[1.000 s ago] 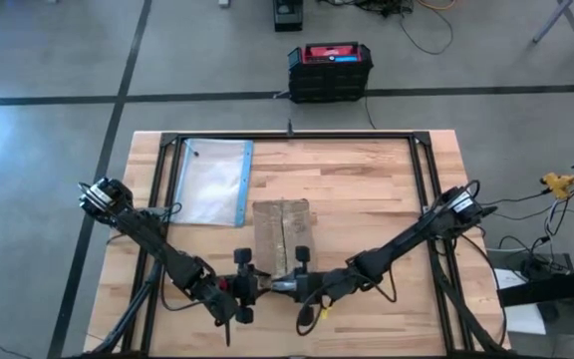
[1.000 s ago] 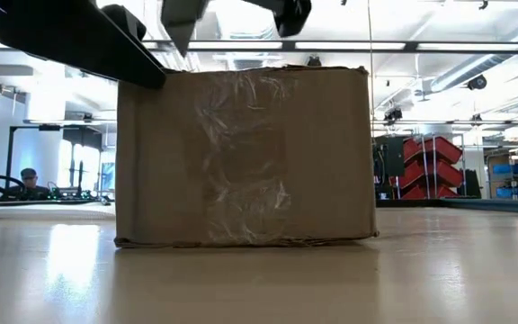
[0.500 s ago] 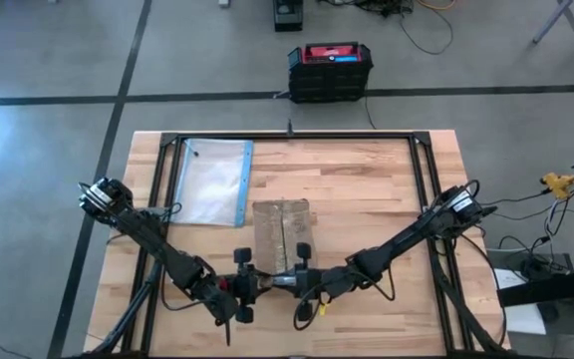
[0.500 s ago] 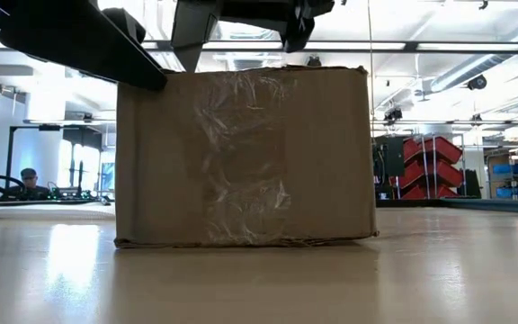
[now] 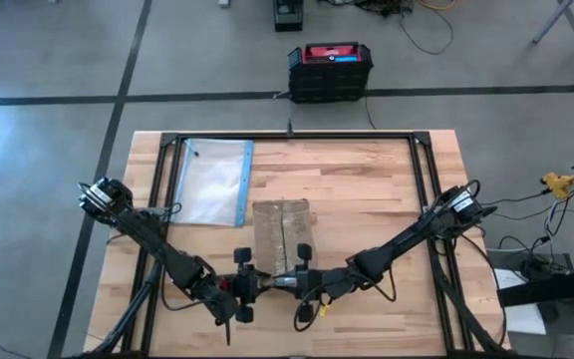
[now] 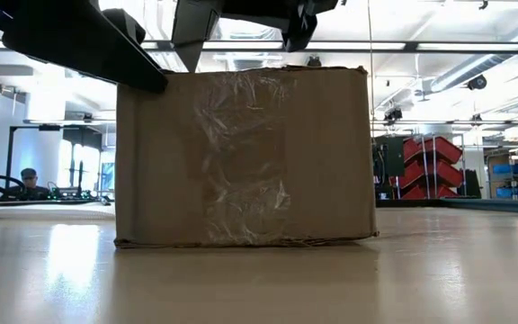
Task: Pack items into zip bag
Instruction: Open the brown box using the silver cutter blade
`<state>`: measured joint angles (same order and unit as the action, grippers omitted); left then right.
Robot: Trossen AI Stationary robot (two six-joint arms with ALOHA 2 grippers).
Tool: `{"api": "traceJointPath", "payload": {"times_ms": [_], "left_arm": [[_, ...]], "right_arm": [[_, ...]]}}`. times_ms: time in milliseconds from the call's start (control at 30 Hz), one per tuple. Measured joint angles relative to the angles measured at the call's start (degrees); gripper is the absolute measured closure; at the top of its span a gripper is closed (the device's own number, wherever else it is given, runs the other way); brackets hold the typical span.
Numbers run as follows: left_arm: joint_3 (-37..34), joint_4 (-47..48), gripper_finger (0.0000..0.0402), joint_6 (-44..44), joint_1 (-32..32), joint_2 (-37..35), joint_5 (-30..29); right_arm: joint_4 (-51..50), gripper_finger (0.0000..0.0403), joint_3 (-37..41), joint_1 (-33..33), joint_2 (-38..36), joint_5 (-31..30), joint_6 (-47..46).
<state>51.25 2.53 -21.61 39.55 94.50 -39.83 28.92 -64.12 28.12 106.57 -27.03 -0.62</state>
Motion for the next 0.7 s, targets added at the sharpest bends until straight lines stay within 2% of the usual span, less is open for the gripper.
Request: {"api": "traceJointPath", "payload": {"times_ms": [300,467,700], "left_arm": [[0.0,0.6,0.0275,0.1,0.0,0.0,0.0],[0.0,1.4,0.0276,0.1,-0.1,0.0,-0.1],[-1.0,0.6,0.0281,-0.5,-0.1,0.0,-0.2]], "right_arm": [[-5.5,0.0352,0.0,1.0,-2.3,-0.4,-0.7],[-10.2,0.0352,0.0,1.9,-3.3,-4.2,-1.7],[-11.9,0.0352,-0.1,3.2,-3.6,-6.2,-2.0]]}}
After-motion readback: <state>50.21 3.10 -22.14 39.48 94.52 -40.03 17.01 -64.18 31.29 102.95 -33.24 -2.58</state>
